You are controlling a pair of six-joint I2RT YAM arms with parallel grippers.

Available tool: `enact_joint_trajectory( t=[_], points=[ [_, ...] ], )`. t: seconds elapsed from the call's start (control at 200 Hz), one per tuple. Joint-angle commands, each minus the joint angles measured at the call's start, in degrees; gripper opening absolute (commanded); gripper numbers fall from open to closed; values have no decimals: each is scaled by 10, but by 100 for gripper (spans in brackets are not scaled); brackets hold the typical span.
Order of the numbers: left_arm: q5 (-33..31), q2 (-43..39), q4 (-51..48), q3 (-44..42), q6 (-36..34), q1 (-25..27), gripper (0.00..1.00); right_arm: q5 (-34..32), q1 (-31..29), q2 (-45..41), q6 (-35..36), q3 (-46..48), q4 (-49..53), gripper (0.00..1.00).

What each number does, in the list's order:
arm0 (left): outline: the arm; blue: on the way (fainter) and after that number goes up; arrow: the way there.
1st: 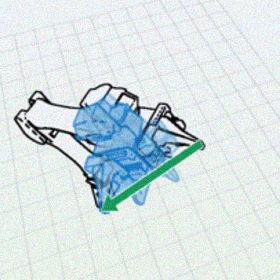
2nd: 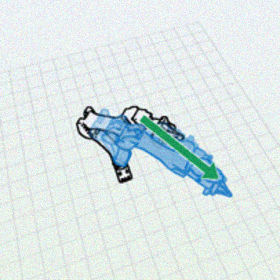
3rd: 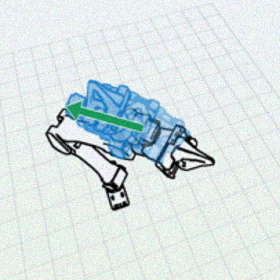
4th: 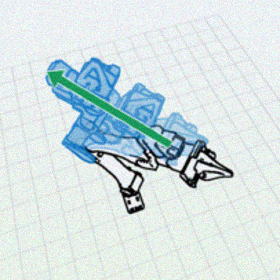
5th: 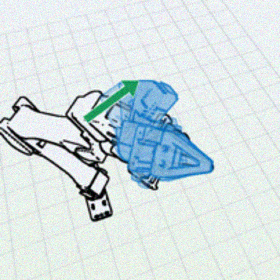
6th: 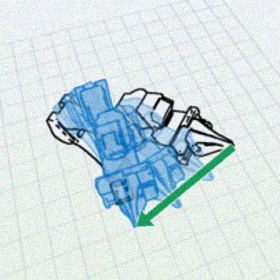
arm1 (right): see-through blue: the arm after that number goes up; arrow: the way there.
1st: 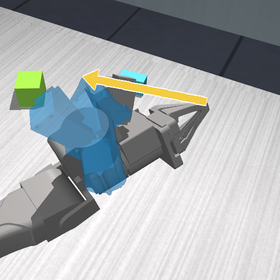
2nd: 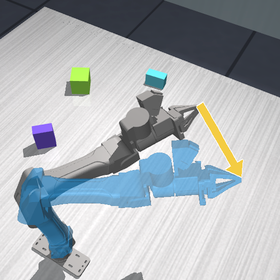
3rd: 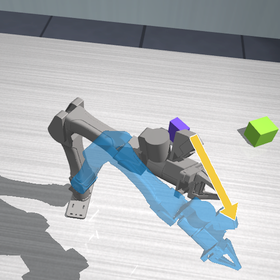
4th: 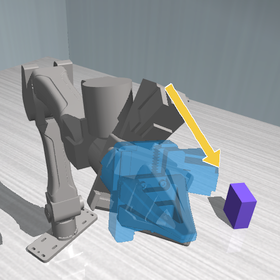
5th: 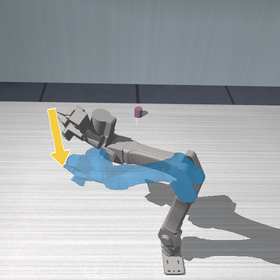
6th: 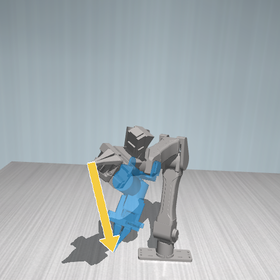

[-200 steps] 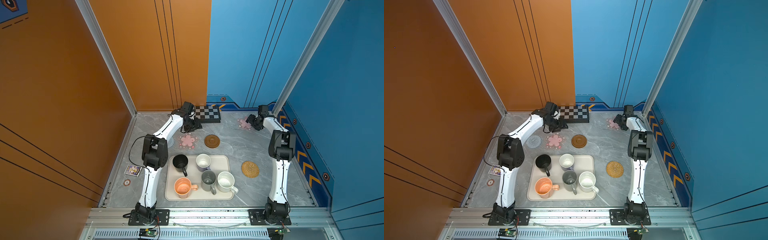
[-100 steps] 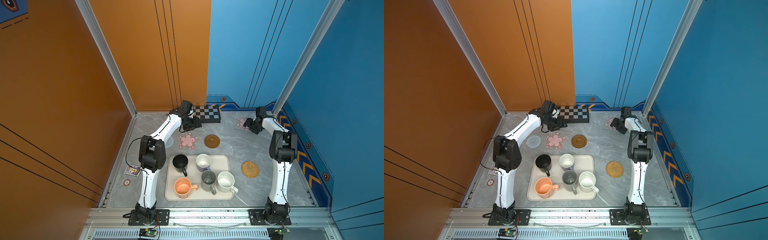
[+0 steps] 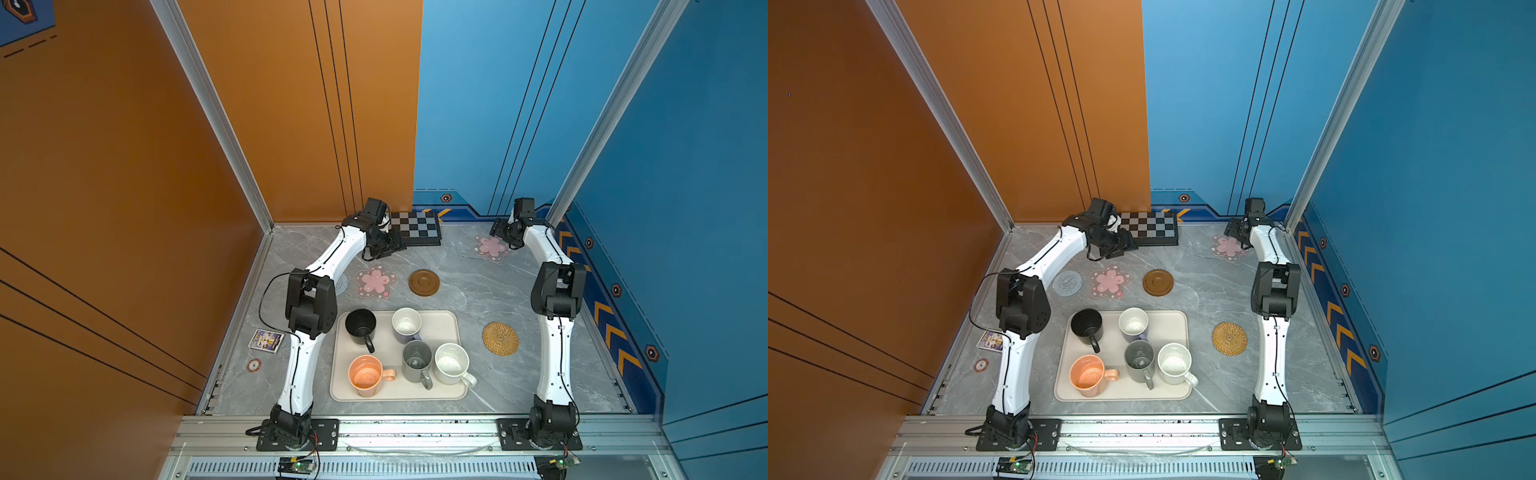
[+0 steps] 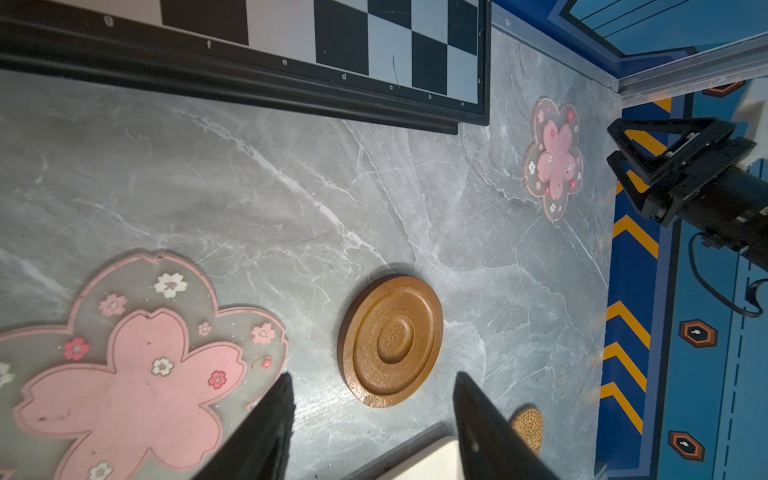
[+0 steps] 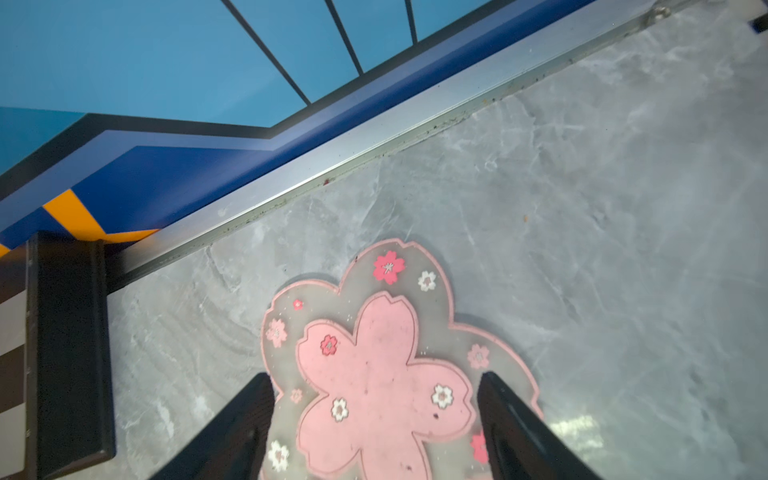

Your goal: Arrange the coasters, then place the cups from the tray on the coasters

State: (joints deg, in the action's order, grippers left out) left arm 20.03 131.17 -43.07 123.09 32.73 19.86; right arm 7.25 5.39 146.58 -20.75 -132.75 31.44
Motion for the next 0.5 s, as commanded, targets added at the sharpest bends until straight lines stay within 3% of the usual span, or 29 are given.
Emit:
enact_joint_trajectory(
  t=[0.0, 0.496],
  points=[
    [14, 21, -3, 30, 7, -8, 62, 3, 13, 25, 0, -24, -6, 80],
    [27, 75, -3, 79, 14, -14, 62, 32, 11, 65, -43, -34, -92, 82]
  ],
)
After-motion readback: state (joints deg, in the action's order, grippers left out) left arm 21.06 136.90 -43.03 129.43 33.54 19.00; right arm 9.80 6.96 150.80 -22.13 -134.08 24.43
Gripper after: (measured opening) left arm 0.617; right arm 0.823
